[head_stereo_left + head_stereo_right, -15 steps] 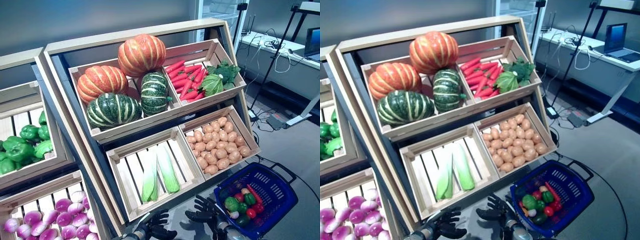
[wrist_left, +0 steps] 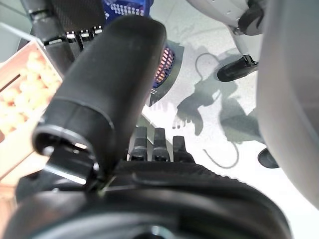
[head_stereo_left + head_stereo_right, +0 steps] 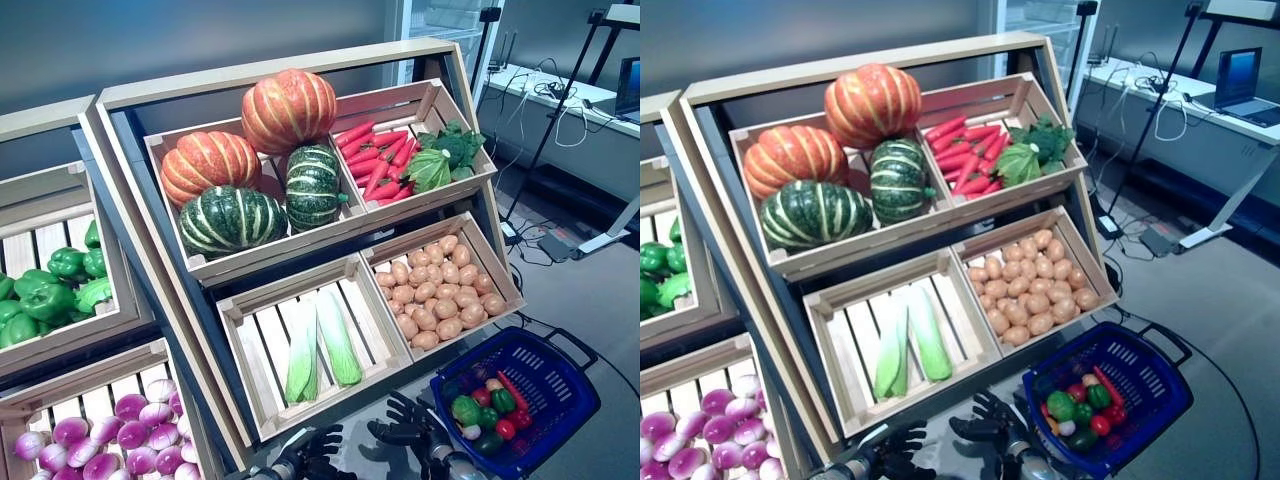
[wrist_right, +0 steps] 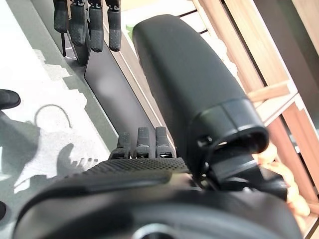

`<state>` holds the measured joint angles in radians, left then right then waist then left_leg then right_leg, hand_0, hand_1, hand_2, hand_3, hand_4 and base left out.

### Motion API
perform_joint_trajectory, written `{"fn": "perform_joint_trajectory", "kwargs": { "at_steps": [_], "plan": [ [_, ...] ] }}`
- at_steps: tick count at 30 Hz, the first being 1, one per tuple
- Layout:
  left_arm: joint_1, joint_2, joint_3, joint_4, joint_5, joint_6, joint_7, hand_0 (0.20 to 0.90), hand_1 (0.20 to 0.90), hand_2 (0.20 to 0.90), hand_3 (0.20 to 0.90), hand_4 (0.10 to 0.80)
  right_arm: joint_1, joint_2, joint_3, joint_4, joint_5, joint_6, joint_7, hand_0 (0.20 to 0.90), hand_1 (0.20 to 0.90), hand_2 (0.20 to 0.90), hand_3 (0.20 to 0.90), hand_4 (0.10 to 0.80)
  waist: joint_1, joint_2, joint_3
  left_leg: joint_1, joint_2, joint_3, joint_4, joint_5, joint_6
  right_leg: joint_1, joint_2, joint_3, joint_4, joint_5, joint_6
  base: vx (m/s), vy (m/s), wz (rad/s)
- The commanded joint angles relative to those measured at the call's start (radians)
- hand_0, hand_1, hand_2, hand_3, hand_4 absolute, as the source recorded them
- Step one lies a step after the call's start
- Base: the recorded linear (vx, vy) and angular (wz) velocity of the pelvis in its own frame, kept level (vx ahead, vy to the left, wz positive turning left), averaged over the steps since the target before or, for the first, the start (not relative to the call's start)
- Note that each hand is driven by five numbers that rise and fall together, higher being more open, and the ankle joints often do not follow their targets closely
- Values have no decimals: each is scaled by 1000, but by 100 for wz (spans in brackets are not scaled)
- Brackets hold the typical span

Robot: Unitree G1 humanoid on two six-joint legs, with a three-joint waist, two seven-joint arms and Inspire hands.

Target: Put vegetables into the basket

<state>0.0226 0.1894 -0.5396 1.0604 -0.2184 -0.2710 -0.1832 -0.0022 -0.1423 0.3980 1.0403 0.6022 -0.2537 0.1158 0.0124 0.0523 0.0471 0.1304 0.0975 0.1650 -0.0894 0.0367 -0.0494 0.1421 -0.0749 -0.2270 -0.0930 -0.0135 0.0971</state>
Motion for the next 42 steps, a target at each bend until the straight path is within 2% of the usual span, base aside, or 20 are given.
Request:
{"fn": "perform_joint_trajectory", "kwargs": {
  "at_steps": [1, 6, 7, 10, 11, 12, 13, 15, 16, 19, 20, 21, 23, 24, 27, 30, 32, 35, 39, 42],
  "plan": [
    [-143, -18, -41, 20, -4, -125, -48, 900, 900, 900, 900, 800, -103, 48, -30, 49, 47, -45, -16, 900, 900, 900, 900, 800, -7, -17, 21, 26, -52, -18, 2, -114, 64, 14, -6, -34, 6, -38, -57, 0, 0, 0],
    [-150, 29, -55, -140, -61, -217, -105, 900, 900, 900, 900, 800, -103, 36, -31, 45, 77, -13, -10, 900, 900, 900, 900, 800, -9, -12, 29, 24, -53, -14, 2, -114, 61, 10, -4, -28, 6, -36, -57, 0, 0, 0],
    [-151, 33, -55, -153, -66, -221, -108, 900, 900, 900, 900, 800, -103, 35, -31, 43, 79, -11, -11, 900, 900, 900, 900, 800, -9, -12, 30, 24, -53, -13, 2, -114, 61, 10, -3, -27, 6, -35, -57, 0, 0, 0],
    [-164, 100, -43, -369, -122, -227, -117, 900, 900, 900, 900, 800, -96, 21, -36, -5, 109, 20, -12, 900, 900, 900, 900, 800, -5, -8, 39, 24, -53, -13, 2, -115, 60, 11, -3, -28, 6, -36, -58, 0, 0, 0],
    [-166, 109, -41, -395, -129, -224, -114, 900, 900, 900, 900, 800, -95, 19, -37, -11, 111, 21, -14, 900, 900, 900, 900, 800, -4, -7, 39, 24, -53, -14, 2, -115, 60, 11, -3, -29, 6, -36, -59, 0, 0, 0],
    [-170, 149, -20, -491, -177, -250, -105, 900, 900, 900, 900, 800, -88, 9, -43, -46, 124, 18, -24, 900, 900, 900, 900, 800, 0, -6, 41, 25, -54, -17, 2, -116, 61, 12, -3, -31, 6, -37, -60, 0, 0, 0],
    [-167, 177, 14, -577, -207, -232, -102, 900, 900, 900, 900, 800, -76, 5, -53, -85, 130, 26, -40, 900, 900, 900, 900, 800, 5, -7, 42, 25, -54, -20, 2, -118, 63, 14, -3, -34, 6, -39, -61, 0, 0, 0],
    [-161, 196, 50, -639, -231, -238, -90, 900, 900, 900, 900, 800, -66, 1, -63, -121, 128, 24, -56, 900, 900, 900, 900, 800, 9, -8, 41, 25, -54, -24, 2, -119, 63, 15, -4, -36, 6, -39, -62, 0, 0, 0],
    [-148, 218, 118, -710, -231, -233, -72, 900, 900, 900, 900, 800, -46, -4, -78, -193, 112, 26, -80, 900, 900, 900, 900, 800, 15, -10, 39, 24, -54, -28, 2, -120, 64, 17, -4, -41, 6, -39, -62, 0, 0, 0],
    [-136, 237, 175, -740, -144, -251, 3, 900, 900, 900, 900, 800, -22, -11, -87, -269, 85, 19, -101, 900, 900, 900, 900, 800, 17, -15, 34, 23, -53, -31, 2, -119, 63, 18, -5, -46, 6, -39, -62, 17, -15, 6],
    [-137, 251, 200, -743, -69, -262, 99, 900, 900, 900, 900, 800, -10, -17, -89, -303, 83, 9, -97, 900, 900, 900, 900, 800, 16, -17, 30, 23, -53, -33, 2, -118, 62, 19, -5, -49, 6, -41, -62, 25, -14, 7],
    [-137, 252, 203, -743, -63, -262, 107, 900, 900, 900, 900, 800, -9, -17, -90, -307, 82, 9, -98, 900, 900, 900, 900, 800, 16, -17, 30, 23, -54, -33, 2, -118, 62, 19, -5, -49, 6, -41, -62, 51, -3, 5],
    [-144, 277, 253, -719, 150, -266, 314, 900, 900, 900, 900, 800, 10, -25, -97, -360, 72, 8, -96, 900, 900, 900, 900, 800, 14, -19, 22, 27, -53, -35, 2, -118, 60, 23, -5, -48, 6, -45, -64, 60, 10, 4],
    [-145, 280, 256, -718, 170, -262, 338, 900, 900, 900, 900, 800, 13, -26, -97, -368, 72, 10, -97, 900, 900, 900, 900, 800, 13, -19, 21, 27, -53, -35, 2, -118, 60, 23, -5, -48, 6, -45, -63, 52, 12, 3],
    [-148, 298, 305, -698, 306, -166, 486, 900, 900, 900, 900, 800, 39, -31, -100, -425, 78, 18, -82, 900, 900, 900, 900, 800, 7, -27, 24, 36, -49, -21, 2, -108, 58, 28, -8, -46, 6, -43, -66, 89, 24, 1],
    [-163, 295, 302, -650, 347, -132, 552, 900, 900, 900, 900, 800, 39, -39, -95, -440, 49, 30, -78, 900, 900, 900, 900, 800, 0, -31, 41, 26, -45, -17, 29, -102, 55, 18, -13, -46, 31, -47, -71, 41, 35, -1],
    [-217, 293, 275, -611, 345, -124, 599, 900, 900, 900, 900, 800, 16, -65, -82, -441, 45, 22, -82, 900, 900, 900, 900, 800, -12, -30, 87, -61, -38, -32, 167, -133, 54, -76, -37, -29, 193, -102, -82, -149, 86, -2],
    [-285, 292, 244, -577, 311, -112, 638, 900, 900, 900, 900, 800, -28, -94, -73, -432, 87, 33, -93, 900, 900, 900, 900, 800, -22, -38, 151, -167, -30, -41, 340, -195, 59, -193, -67, 5, 363, -149, -82, -199, 86, 0],
    [-381, 295, 209, -530, 280, -111, 721, 900, 900, 900, 900, 800, -78, -133, -66, -417, 145, 4, -73, 900, 900, 900, 900, 800, -39, -52, 228, -363, -7, -42, 587, -284, 75, -391, -105, 55, 612, -226, -97, -248, 73, -11],
    [-466, 293, 195, -498, 262, -118, 776, 900, 900, 900, 900, 800, -125, -150, -61, -424, 161, 0, -72, 900, 900, 900, 900, 800, -49, -62, 263, -501, -4, -38, 743, -349, 83, -532, -128, 81, 787, -281, -103, -246, 60, 3]
  ]
}}
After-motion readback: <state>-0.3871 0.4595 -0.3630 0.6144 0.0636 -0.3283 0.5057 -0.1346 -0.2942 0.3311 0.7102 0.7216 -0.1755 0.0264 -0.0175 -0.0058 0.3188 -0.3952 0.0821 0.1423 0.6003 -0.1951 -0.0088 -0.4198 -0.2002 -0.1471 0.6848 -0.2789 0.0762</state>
